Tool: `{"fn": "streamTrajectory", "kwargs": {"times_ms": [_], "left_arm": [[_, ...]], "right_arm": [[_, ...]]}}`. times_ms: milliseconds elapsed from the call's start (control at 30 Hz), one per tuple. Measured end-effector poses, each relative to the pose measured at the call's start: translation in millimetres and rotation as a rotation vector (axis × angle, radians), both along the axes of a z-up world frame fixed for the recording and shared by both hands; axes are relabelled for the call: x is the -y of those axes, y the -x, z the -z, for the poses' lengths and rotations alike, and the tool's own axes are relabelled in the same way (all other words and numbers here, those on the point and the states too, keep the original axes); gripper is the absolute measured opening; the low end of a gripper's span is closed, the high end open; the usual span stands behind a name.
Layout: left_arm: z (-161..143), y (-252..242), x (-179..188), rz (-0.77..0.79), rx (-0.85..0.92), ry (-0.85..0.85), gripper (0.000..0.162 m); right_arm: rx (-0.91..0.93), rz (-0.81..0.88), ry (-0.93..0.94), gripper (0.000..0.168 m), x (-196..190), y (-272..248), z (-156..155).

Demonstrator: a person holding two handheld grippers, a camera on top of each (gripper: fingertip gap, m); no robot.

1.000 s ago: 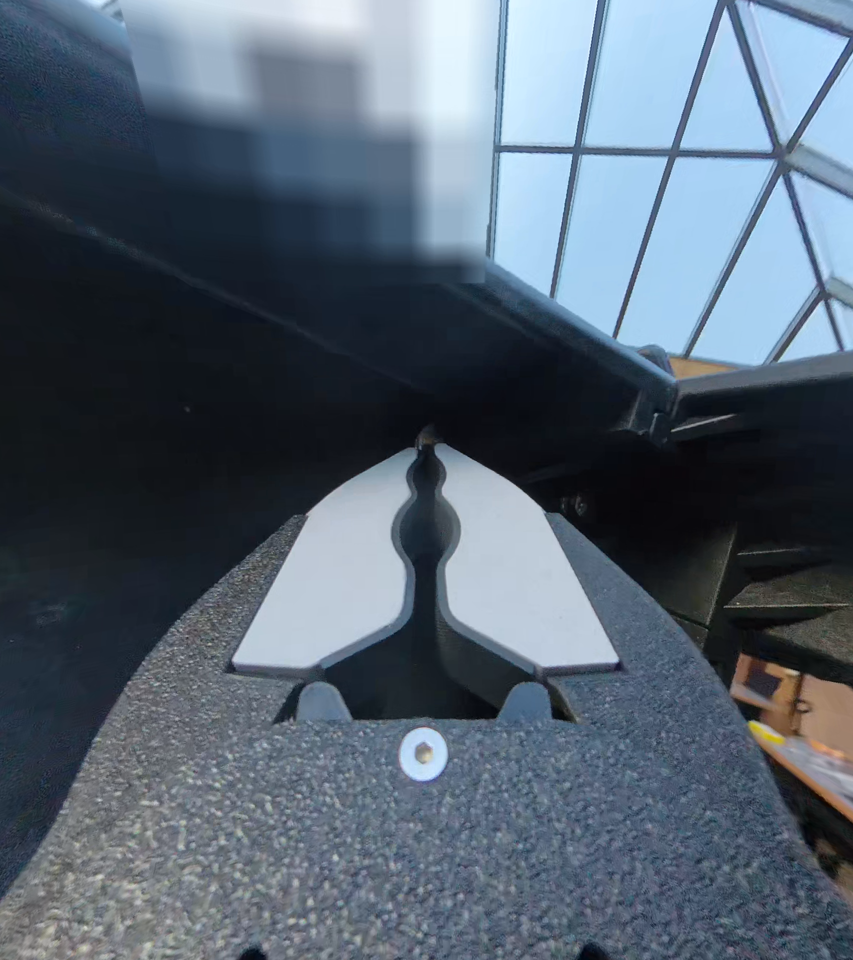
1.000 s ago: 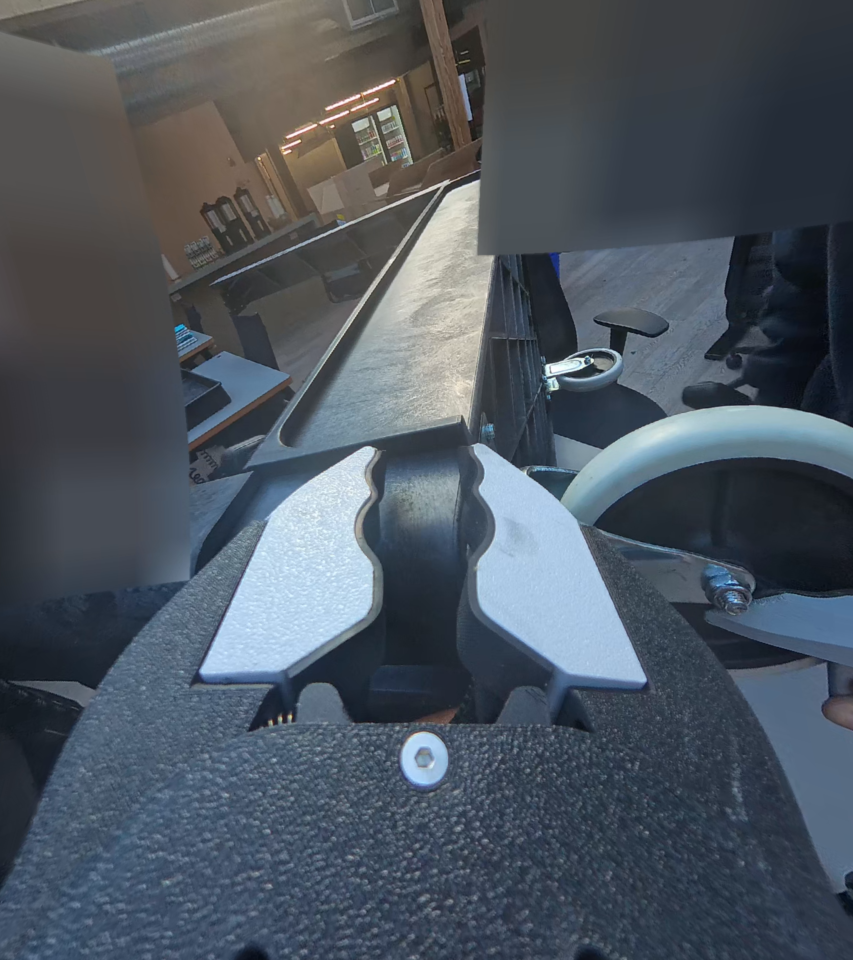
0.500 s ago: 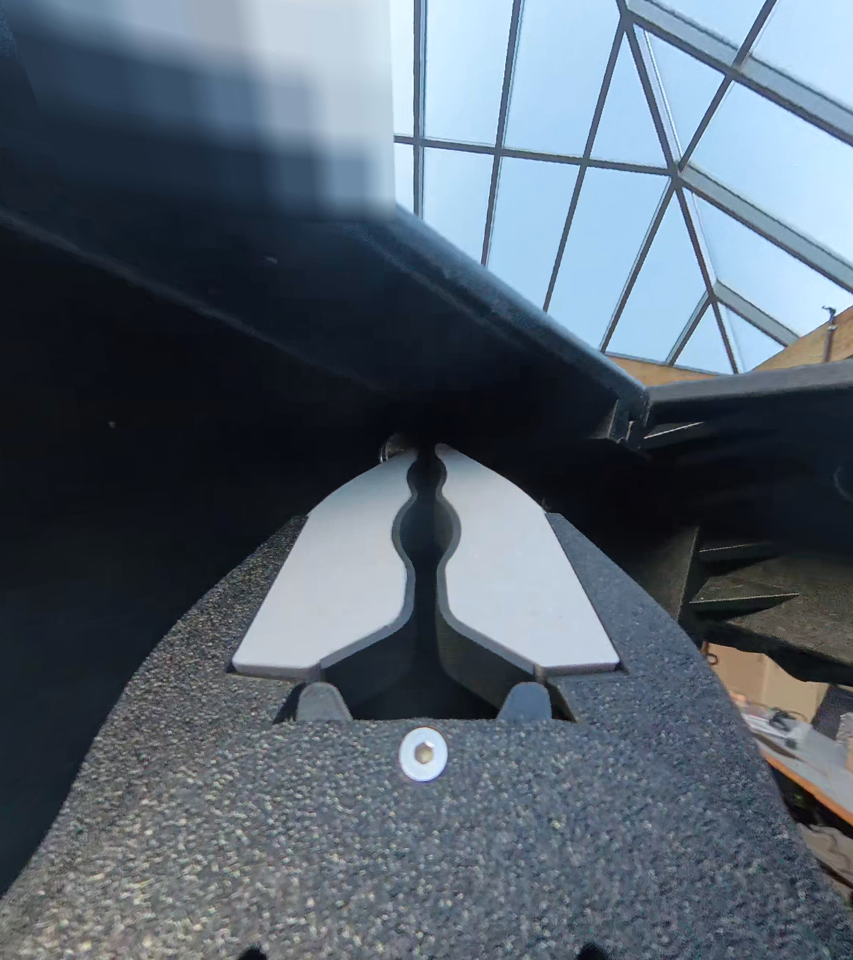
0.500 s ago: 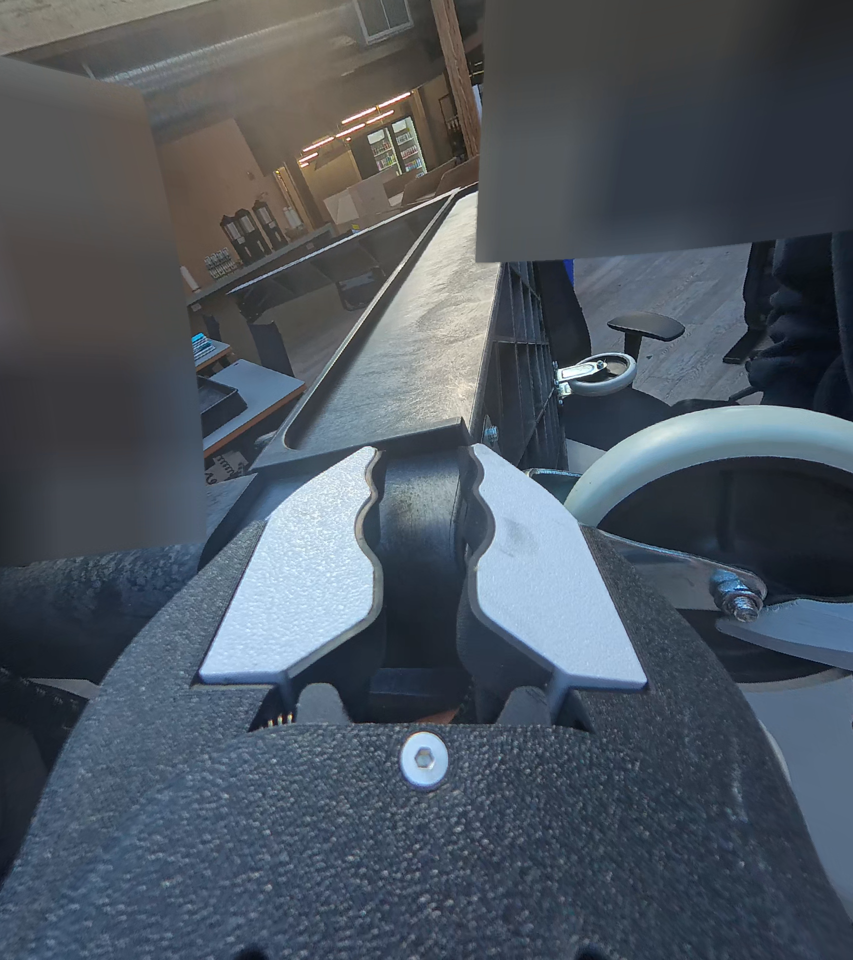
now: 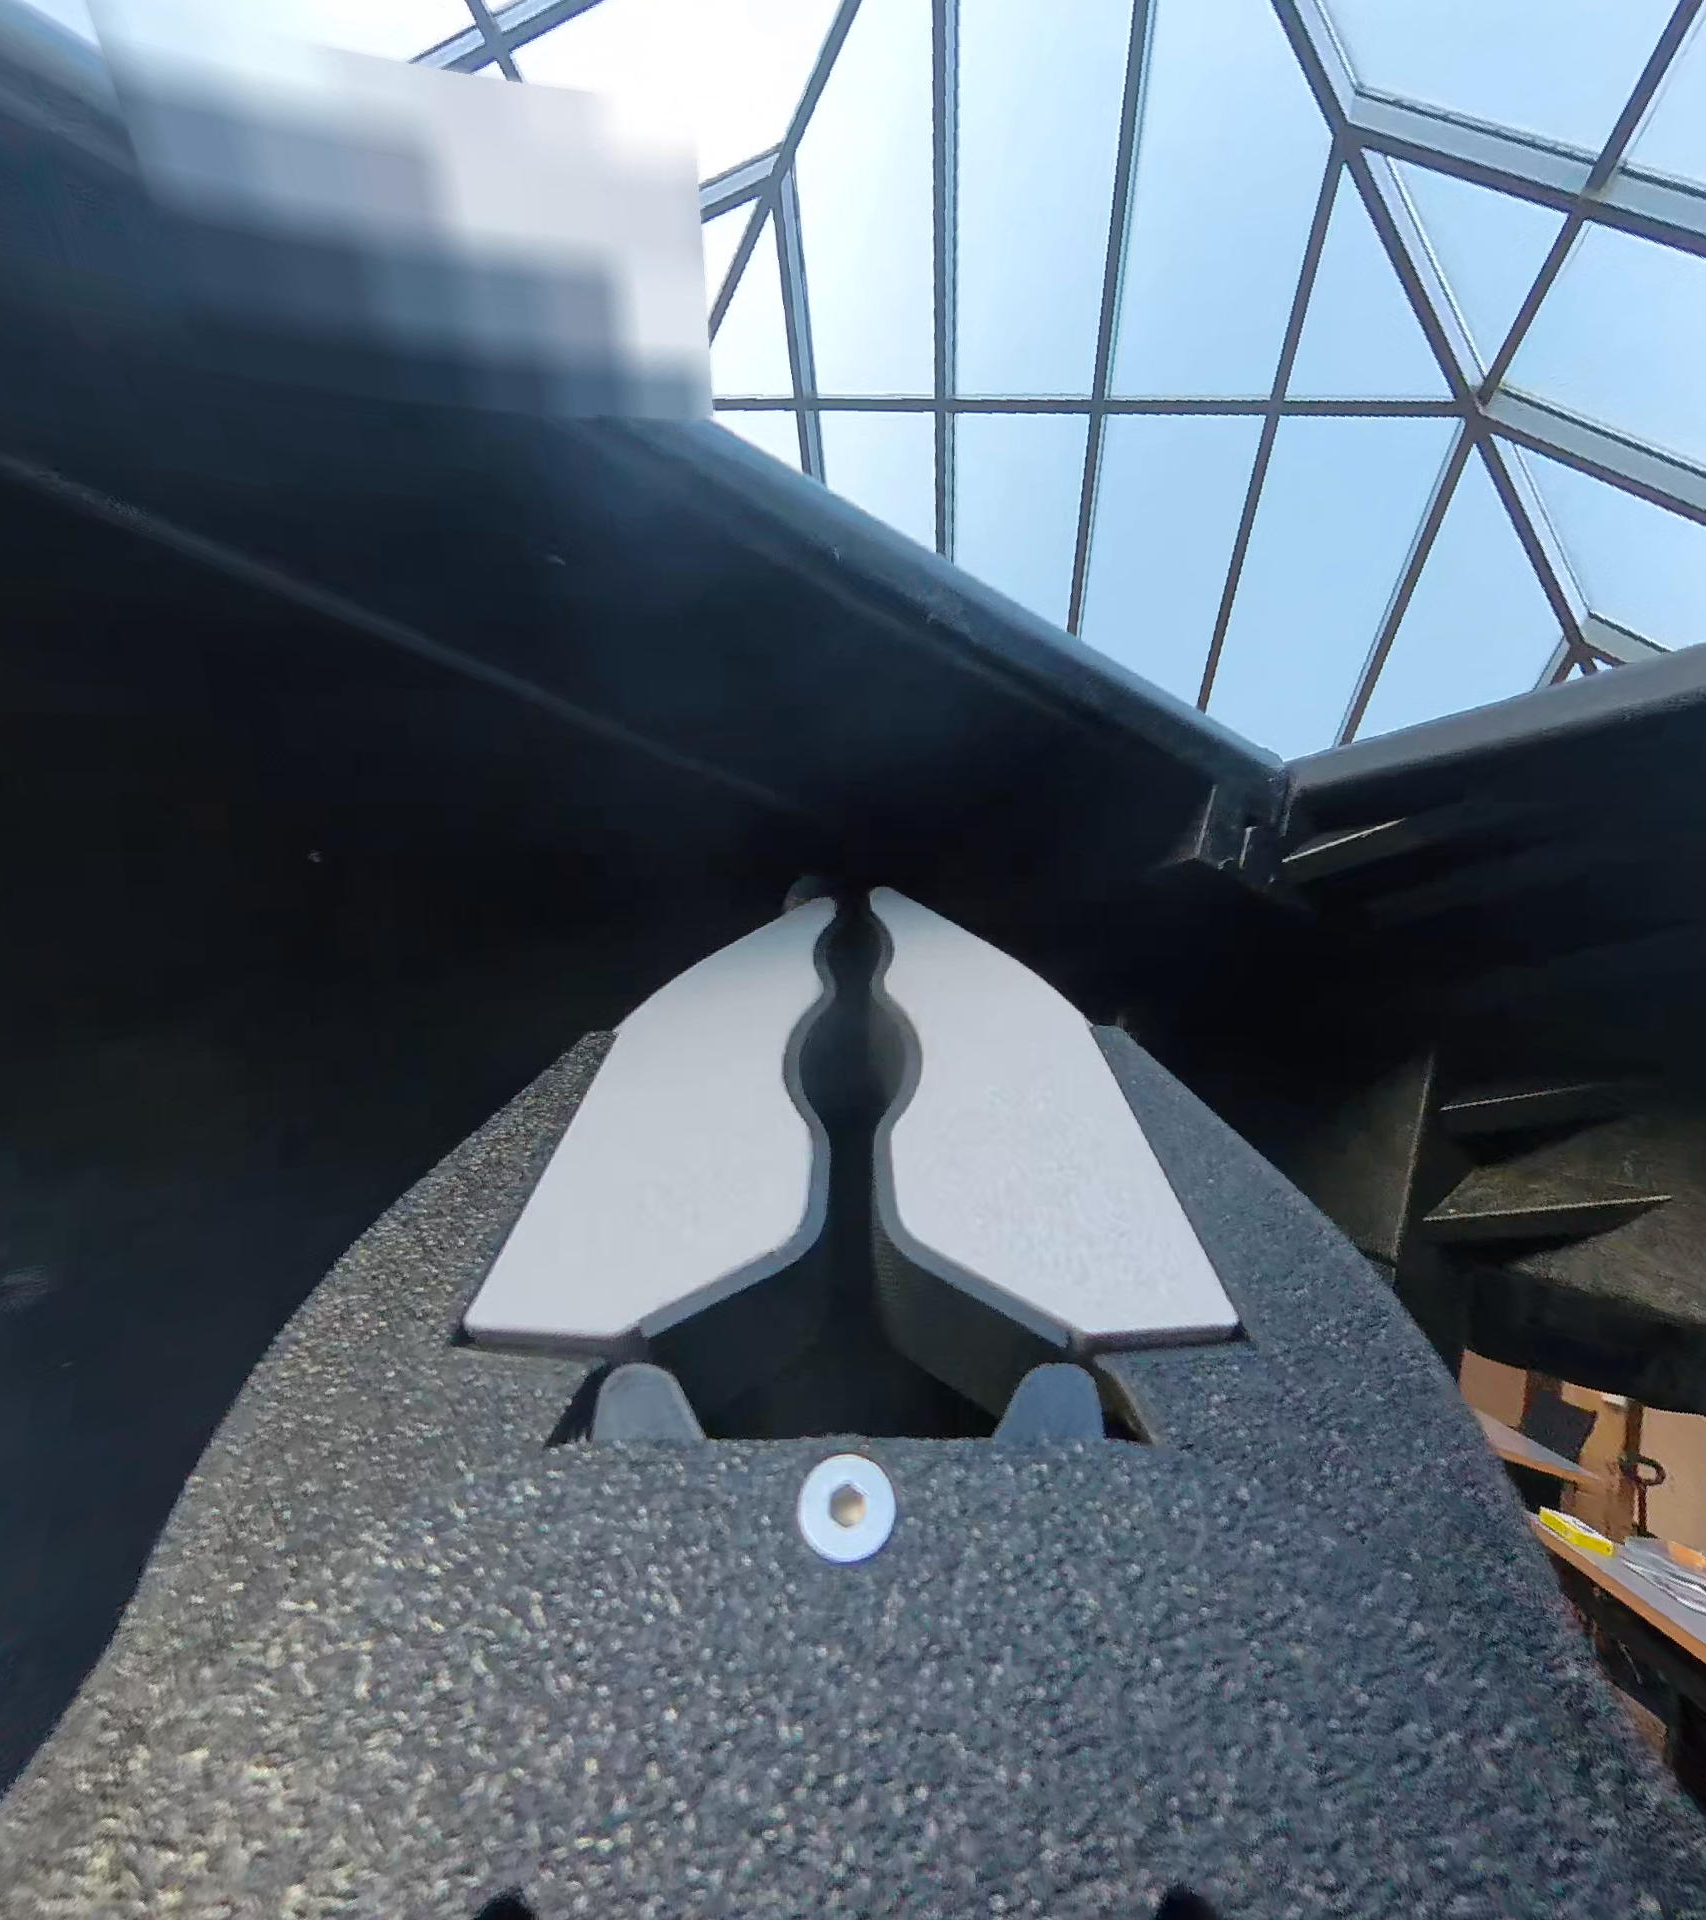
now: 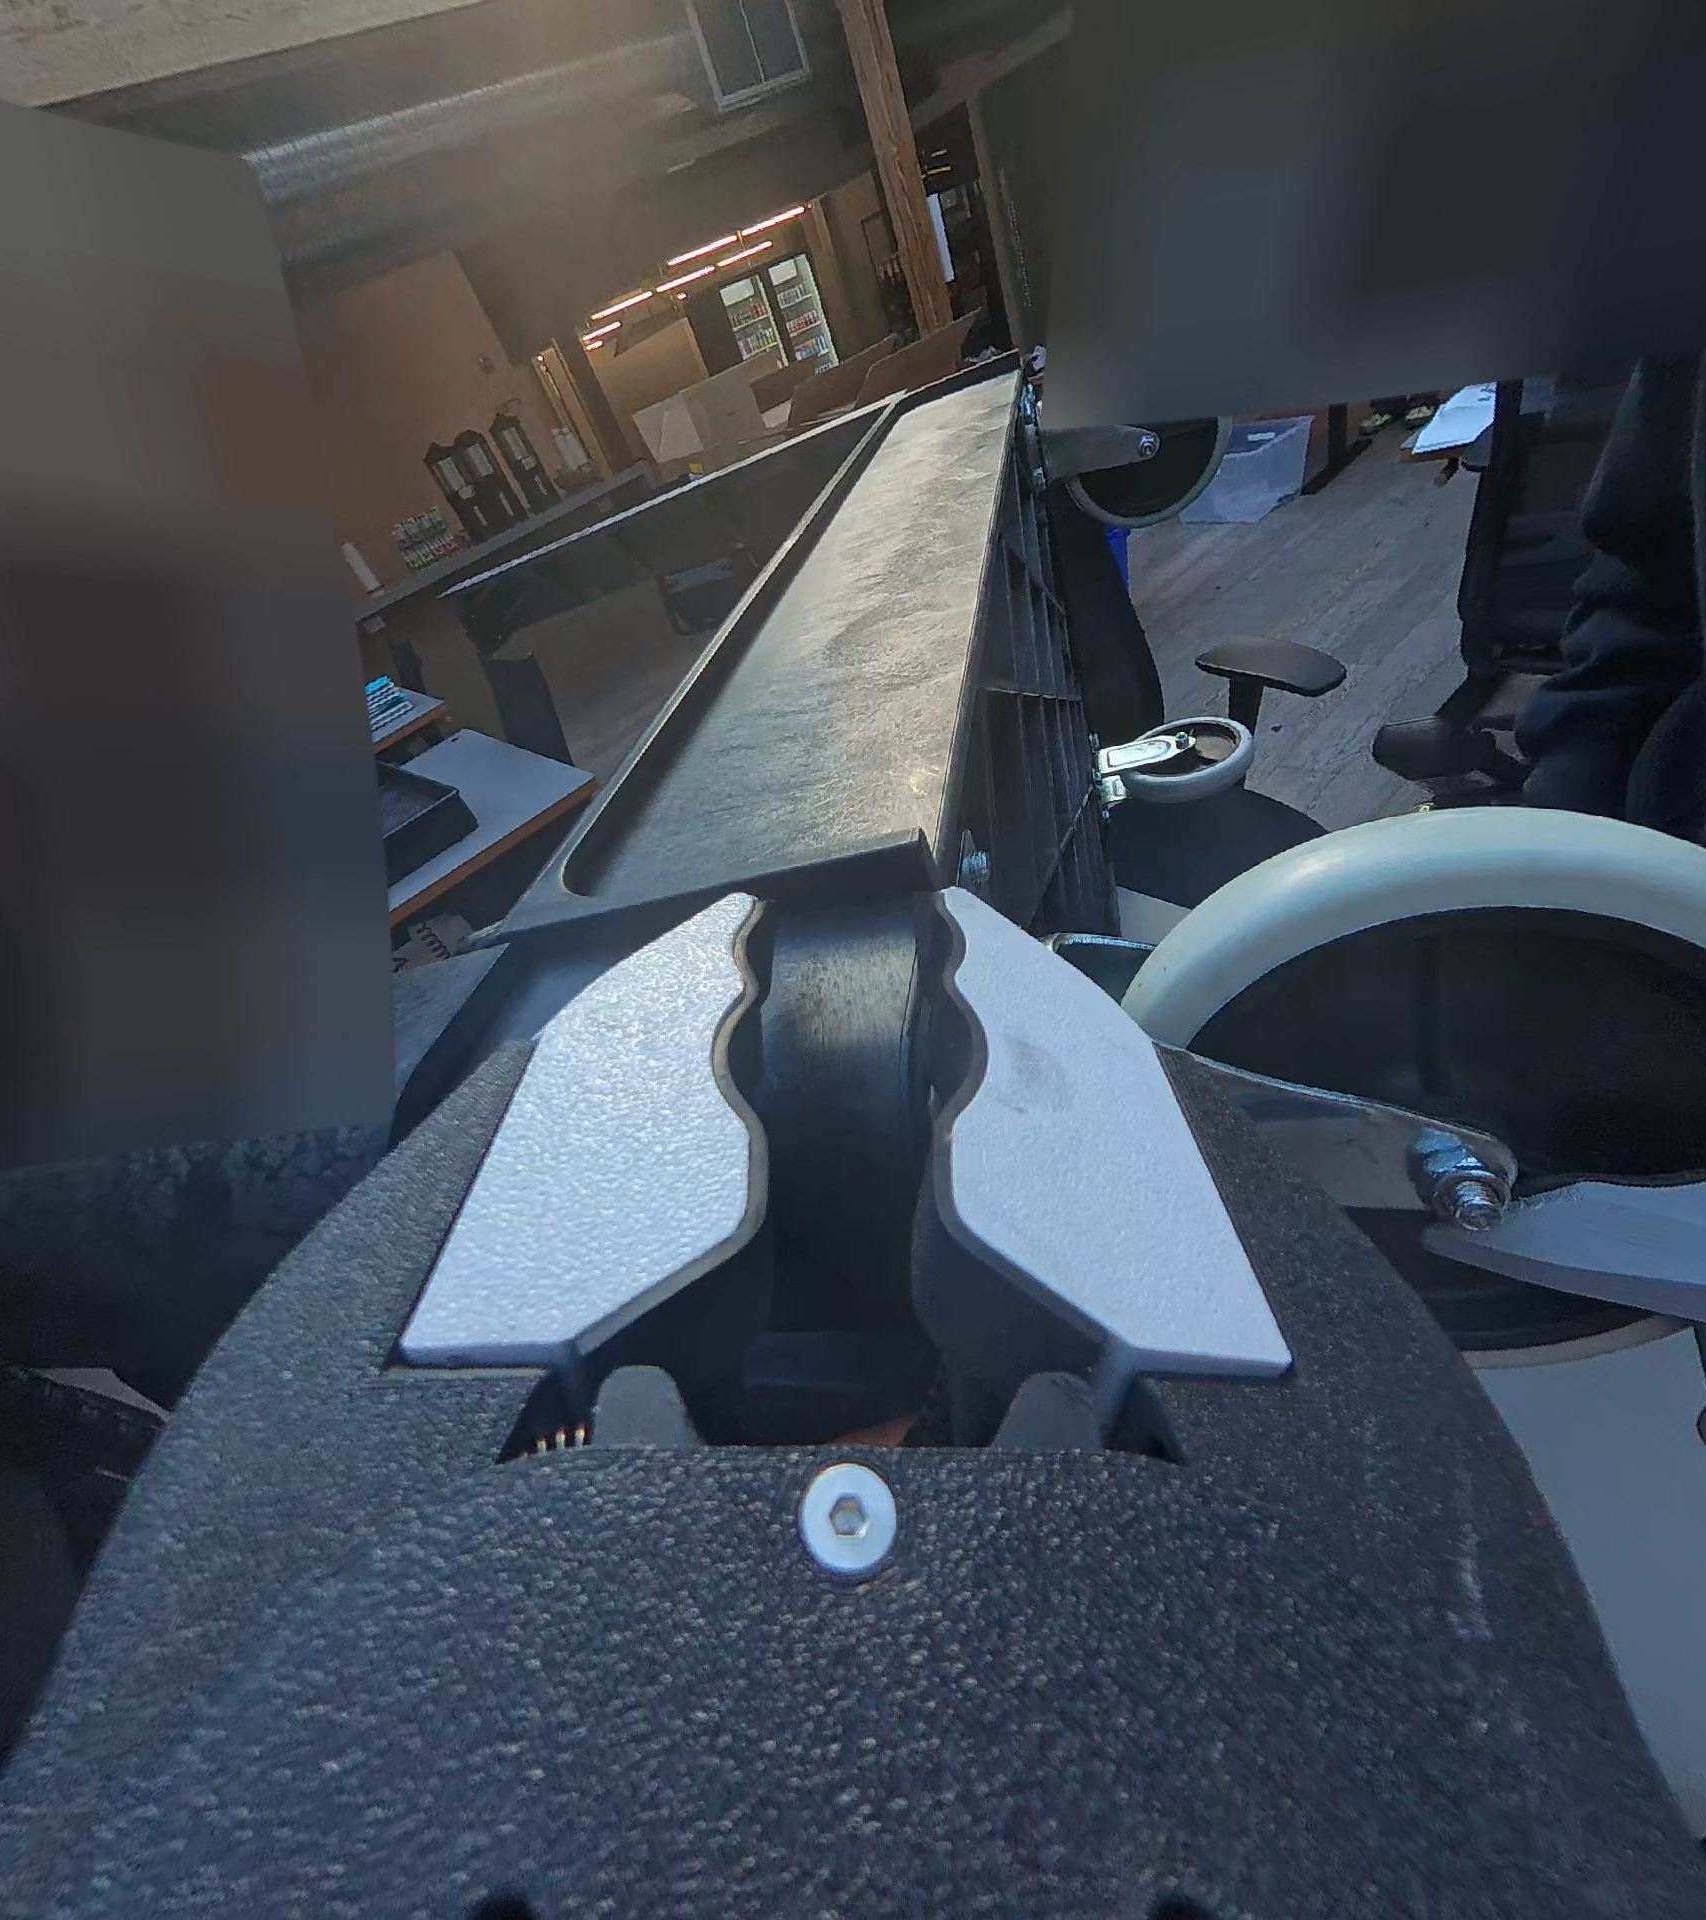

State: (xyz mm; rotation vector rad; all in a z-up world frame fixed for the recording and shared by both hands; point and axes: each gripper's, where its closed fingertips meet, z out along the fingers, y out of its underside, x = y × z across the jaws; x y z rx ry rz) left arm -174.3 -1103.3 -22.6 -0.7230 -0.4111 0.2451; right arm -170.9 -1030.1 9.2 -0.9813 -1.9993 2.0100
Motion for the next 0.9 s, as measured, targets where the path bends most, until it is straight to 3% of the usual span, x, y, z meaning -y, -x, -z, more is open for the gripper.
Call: {"fn": "streamTrajectory", "kwargs": {"times_ms": [200,567,733,900], "left_arm": [[17,5,11,-0.139,0.011,0.038,0.000],[16,15,24,-0.141,0.021,0.068,0.000],[28,-2,31,-0.050,-0.012,0.272,0.000],[70,-33,49,0.066,0.008,0.534,0.000]], "right_arm": [[-0.008,0.006,-0.003,0.030,-1,0,0],[-0.043,0.035,-0.024,0.026,-6,-9,-1],[-0.082,0.132,-0.052,0.026,-30,-45,7],[-0.039,0.264,-0.094,0.026,-55,-125,59]]}}
